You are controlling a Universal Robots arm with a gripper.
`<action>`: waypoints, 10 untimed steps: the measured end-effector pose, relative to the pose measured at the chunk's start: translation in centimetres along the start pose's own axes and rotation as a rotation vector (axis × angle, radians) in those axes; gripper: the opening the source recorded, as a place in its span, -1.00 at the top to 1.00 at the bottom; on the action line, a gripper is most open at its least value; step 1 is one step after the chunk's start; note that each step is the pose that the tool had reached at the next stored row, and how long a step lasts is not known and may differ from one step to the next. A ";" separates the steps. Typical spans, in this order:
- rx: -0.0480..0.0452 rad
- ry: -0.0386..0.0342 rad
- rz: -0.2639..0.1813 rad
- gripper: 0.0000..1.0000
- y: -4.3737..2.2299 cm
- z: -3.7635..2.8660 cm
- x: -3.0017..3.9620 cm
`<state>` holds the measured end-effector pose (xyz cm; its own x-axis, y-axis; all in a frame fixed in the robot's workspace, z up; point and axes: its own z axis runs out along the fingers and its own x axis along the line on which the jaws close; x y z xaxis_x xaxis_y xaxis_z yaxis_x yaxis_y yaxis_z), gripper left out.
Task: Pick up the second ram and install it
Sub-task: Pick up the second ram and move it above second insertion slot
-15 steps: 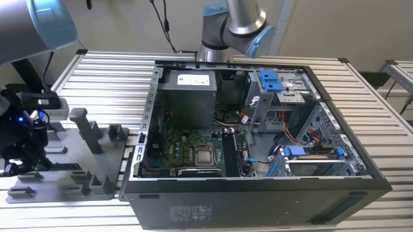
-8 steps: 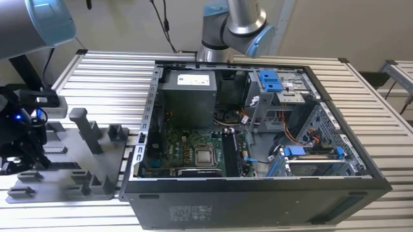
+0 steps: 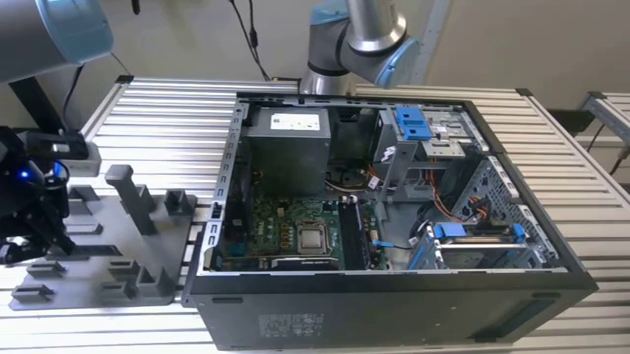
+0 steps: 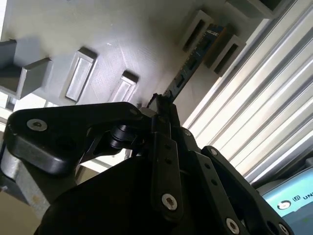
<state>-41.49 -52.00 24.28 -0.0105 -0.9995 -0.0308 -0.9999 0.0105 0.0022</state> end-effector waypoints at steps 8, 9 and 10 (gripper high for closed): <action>-0.0070 0.0000 0.002 0.72 0.00 -0.61 -0.02; -0.0082 0.0002 0.002 0.72 0.00 -0.70 -0.02; -0.0090 0.0002 0.003 0.72 0.00 -0.78 -0.02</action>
<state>-41.49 -52.00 25.06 -0.0132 -0.9994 -0.0305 -0.9999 0.0129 0.0112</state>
